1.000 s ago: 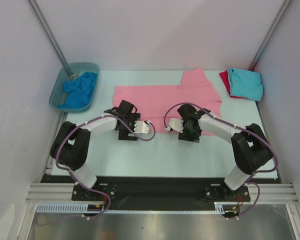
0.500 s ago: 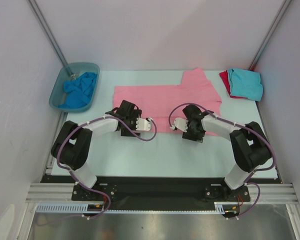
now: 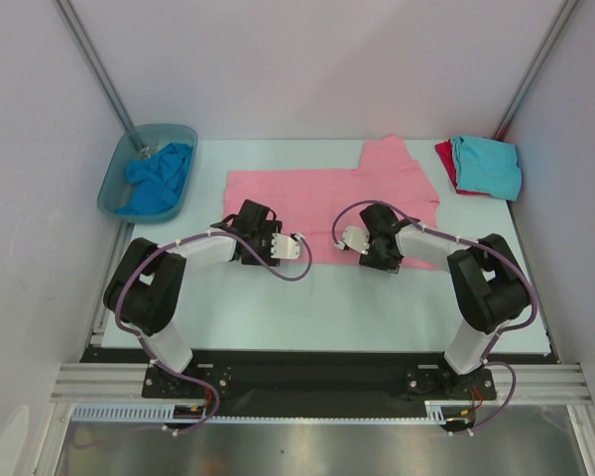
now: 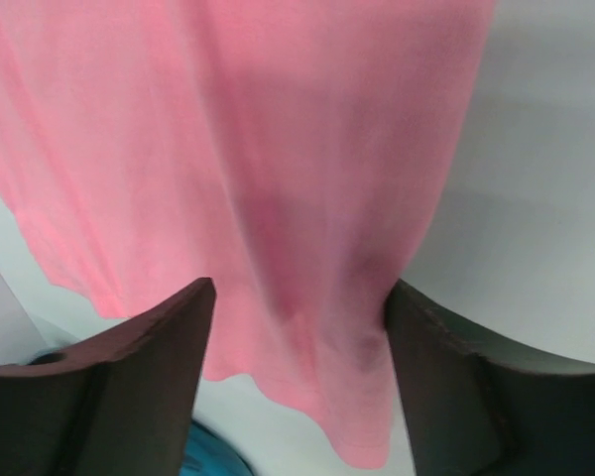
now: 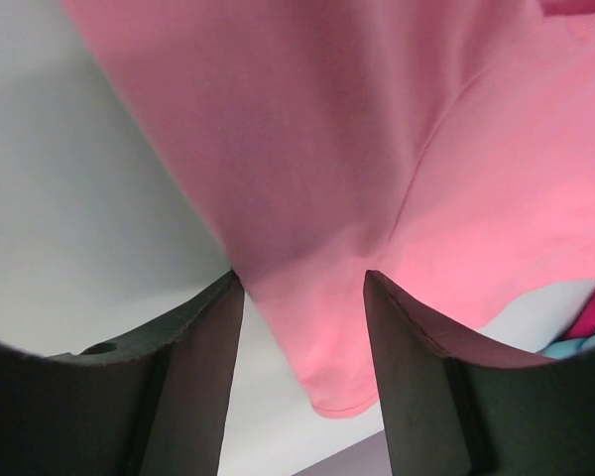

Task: Fold and stack the t-shirts
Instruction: Fold the tshirt

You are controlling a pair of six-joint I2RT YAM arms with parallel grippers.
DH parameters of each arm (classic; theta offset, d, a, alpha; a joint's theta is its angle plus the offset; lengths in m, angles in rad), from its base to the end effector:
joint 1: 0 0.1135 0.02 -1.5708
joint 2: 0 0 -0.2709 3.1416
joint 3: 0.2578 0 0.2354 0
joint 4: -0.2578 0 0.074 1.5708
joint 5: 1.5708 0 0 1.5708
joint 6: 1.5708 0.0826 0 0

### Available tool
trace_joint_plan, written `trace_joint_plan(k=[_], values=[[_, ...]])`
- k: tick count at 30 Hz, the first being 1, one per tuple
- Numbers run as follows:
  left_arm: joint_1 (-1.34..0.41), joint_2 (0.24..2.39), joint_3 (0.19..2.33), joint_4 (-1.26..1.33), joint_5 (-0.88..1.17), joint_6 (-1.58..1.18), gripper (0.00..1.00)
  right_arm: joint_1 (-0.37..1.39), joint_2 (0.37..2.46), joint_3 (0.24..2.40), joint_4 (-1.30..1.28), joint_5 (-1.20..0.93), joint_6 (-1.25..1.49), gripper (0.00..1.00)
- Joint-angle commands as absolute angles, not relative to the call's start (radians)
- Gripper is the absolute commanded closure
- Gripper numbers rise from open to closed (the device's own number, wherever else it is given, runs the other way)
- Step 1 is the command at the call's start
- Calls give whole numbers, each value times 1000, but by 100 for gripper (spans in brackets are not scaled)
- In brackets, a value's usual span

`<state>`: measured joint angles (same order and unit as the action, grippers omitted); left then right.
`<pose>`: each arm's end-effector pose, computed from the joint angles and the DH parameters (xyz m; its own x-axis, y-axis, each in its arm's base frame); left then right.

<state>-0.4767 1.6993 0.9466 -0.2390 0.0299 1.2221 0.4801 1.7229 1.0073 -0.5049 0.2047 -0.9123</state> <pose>0.3077 -0.1617 0.1393 0.1906 0.9588 -0.2105 0.8606 -0.0601 0.5058 0.2963 0.1354 0.1318 -0.2011 -0.9778 -0.0590 -0.8978 0.2080 -0.3883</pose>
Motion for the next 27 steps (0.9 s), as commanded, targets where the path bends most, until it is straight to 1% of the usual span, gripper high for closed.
trace_joint_plan(k=[1,3,4,5,7,10,11,13,14,15,16,17,21,27], values=[[-488,1694,939,-209,40,1242,29,474,1752,1023,-448,192,-919,43],[-488,1690,939,-218,44,1247,33,474,1750,1020,-446,193,-923,47],[-488,1686,939,-225,48,1249,38,472,1749,1020,-449,193,-930,49],[-488,1681,939,-230,49,1250,40,471,1747,1019,-451,195,-931,51],[-488,1672,940,-245,58,1256,41,471,1747,1020,-448,195,-937,53],[-486,1663,945,-273,72,1265,42,468,1746,1026,-453,195,-942,61],[-486,1655,946,-282,77,1269,44,468,1746,1026,-453,192,-942,67],[-486,1649,956,-316,92,1275,65,466,1747,1032,-468,187,-943,72],[-486,1641,957,-328,97,1278,74,466,1747,1037,-472,187,-945,78],[-486,1640,959,-343,100,1284,93,466,1744,1037,-477,186,-946,81],[-486,1635,959,-351,101,1287,100,468,1743,1038,-494,176,-945,83],[-488,1634,959,-360,100,1290,100,466,1741,1046,-506,169,-948,88],[-485,1615,968,-446,123,1325,100,471,1720,1081,-590,129,-950,96],[-485,1606,995,-596,155,1364,100,472,1695,1123,-728,61,-982,97]])
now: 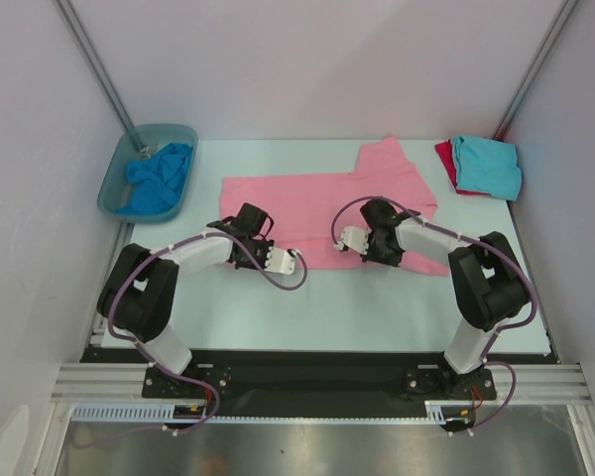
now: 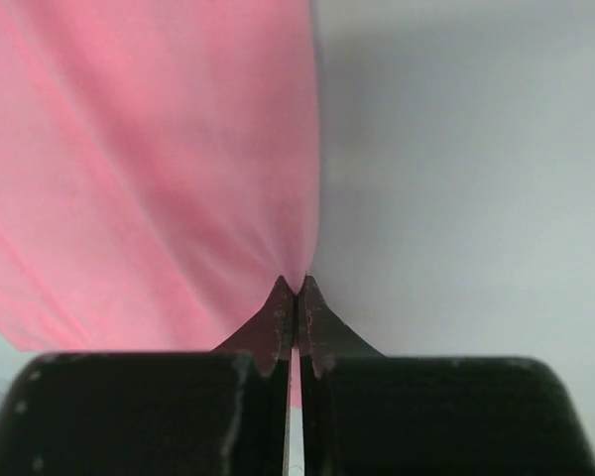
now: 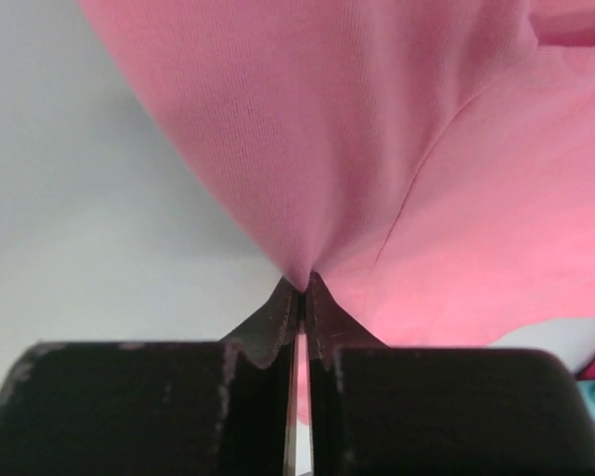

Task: Fold and stack the t-shirts
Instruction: Fold the tshirt

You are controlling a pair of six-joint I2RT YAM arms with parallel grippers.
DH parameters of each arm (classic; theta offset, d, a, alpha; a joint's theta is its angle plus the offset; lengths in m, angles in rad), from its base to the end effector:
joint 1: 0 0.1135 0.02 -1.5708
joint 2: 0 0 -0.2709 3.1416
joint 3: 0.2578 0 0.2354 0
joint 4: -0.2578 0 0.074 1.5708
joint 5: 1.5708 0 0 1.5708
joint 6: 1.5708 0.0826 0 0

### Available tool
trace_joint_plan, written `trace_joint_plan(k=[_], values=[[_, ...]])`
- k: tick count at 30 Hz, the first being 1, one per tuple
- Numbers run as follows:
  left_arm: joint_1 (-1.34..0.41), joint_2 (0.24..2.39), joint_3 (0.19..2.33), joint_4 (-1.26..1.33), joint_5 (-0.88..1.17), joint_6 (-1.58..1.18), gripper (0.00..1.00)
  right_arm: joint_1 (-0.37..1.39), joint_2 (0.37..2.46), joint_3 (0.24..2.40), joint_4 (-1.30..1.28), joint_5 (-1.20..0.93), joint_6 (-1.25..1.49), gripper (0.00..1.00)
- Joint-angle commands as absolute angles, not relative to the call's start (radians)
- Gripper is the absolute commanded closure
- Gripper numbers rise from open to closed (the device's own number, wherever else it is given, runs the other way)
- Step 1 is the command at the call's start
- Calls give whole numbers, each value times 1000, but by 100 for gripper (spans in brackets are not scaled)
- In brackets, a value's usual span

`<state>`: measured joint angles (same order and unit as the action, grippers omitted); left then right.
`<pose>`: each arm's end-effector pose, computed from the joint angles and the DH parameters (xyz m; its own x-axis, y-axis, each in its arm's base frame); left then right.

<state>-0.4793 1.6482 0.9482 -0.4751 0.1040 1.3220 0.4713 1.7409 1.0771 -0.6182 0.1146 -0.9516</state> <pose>0.2746 -0.1524 0.1388 0.2774 0.9422 -0.1878 0.9152 -0.1997 0.3500 0.2953 0.1399 0.1379 -0.1520 -0.9855 -0.0760 -0.9405 0.1679 -0.2955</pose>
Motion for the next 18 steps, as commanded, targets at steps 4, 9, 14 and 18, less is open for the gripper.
trace_joint_plan(k=[4,9,14,18], values=[[-485,1615,1025,-664,178,1359,100,465,1701,1158,-885,12,-1023,100],[-485,1617,1046,-748,199,1382,100,466,1721,1186,-1035,-60,-1054,100],[-486,1624,1066,-825,224,1370,100,495,1746,1189,-1081,-94,-1025,100],[-486,1614,1042,-807,226,1319,100,529,1727,1149,-1040,-107,-977,100]])
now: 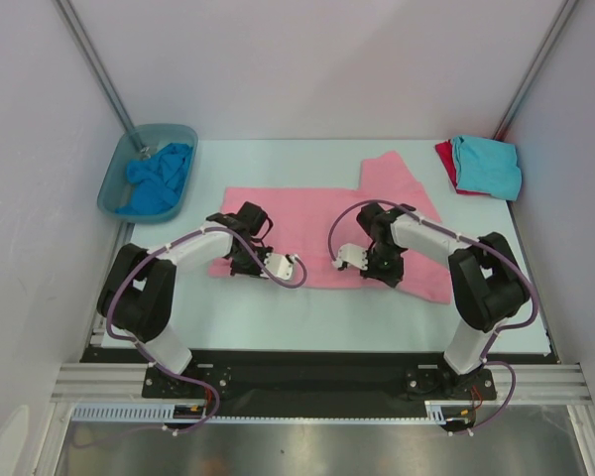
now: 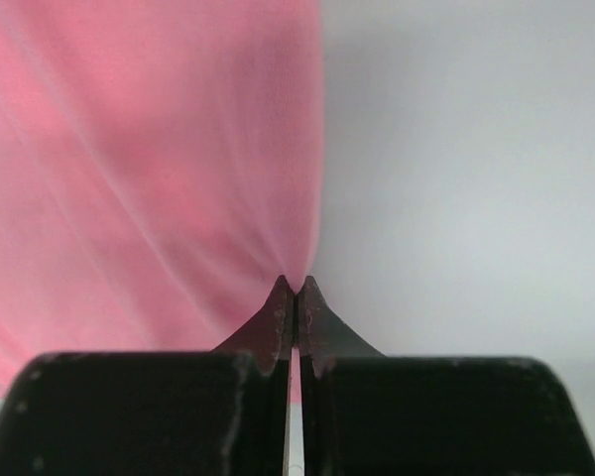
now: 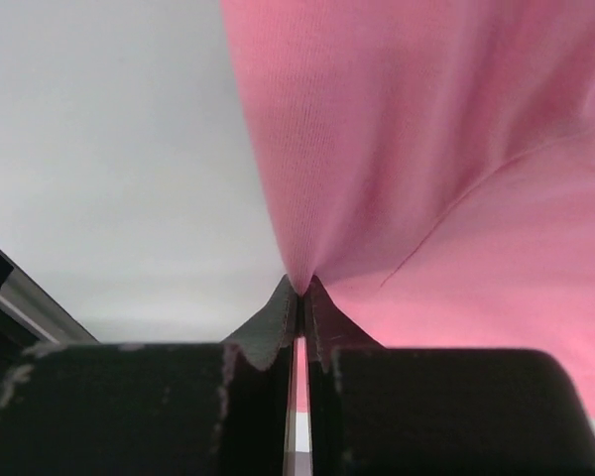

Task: Fold and stack the t-shirts
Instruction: Fold the tshirt

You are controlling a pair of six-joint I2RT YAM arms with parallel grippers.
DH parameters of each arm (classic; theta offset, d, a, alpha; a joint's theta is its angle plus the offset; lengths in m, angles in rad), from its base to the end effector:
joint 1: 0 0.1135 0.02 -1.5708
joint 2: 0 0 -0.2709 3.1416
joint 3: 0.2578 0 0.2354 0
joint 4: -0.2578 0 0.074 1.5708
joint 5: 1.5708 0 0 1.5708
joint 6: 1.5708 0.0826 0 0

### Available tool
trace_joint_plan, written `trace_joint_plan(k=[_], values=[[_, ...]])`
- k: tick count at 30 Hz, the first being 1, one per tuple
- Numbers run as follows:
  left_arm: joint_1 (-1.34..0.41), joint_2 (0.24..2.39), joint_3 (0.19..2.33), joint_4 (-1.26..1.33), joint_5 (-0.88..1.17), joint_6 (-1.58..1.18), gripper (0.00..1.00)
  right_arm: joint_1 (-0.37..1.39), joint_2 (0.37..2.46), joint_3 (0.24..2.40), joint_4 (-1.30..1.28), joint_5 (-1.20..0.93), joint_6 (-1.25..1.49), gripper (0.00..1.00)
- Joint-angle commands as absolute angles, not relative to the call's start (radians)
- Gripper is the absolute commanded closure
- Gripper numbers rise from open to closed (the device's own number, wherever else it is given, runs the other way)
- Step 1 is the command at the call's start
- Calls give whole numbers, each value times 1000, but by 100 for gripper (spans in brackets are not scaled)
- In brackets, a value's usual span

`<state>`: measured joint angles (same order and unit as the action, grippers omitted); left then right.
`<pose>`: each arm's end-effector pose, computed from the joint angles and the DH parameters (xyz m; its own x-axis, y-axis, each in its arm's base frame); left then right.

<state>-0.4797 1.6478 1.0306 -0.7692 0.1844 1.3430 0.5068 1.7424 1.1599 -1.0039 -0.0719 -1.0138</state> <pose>0.2500 -0.1471 0.1482 0.2741 0.9369 -0.2170 0.9588 -0.2485 0.1379 0.2480 0.1445 0.1490 -0.0520 -0.9973 -0.0527 -0.9975 0.0493 0.0512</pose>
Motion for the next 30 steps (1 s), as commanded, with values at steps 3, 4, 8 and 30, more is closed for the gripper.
trace_joint_plan(k=[3,4,8,30], values=[[-497,1589,991,-734,193,1263,100,543,1700,1103,-1000,-107,-947,100],[-499,1583,979,-726,190,1261,100,545,1694,1094,-994,-112,-942,100],[-521,1549,922,-690,180,1232,100,555,1672,1065,-988,-123,-923,100],[-586,1327,796,-699,155,1253,0,595,1474,1073,-1045,-144,-942,0]])
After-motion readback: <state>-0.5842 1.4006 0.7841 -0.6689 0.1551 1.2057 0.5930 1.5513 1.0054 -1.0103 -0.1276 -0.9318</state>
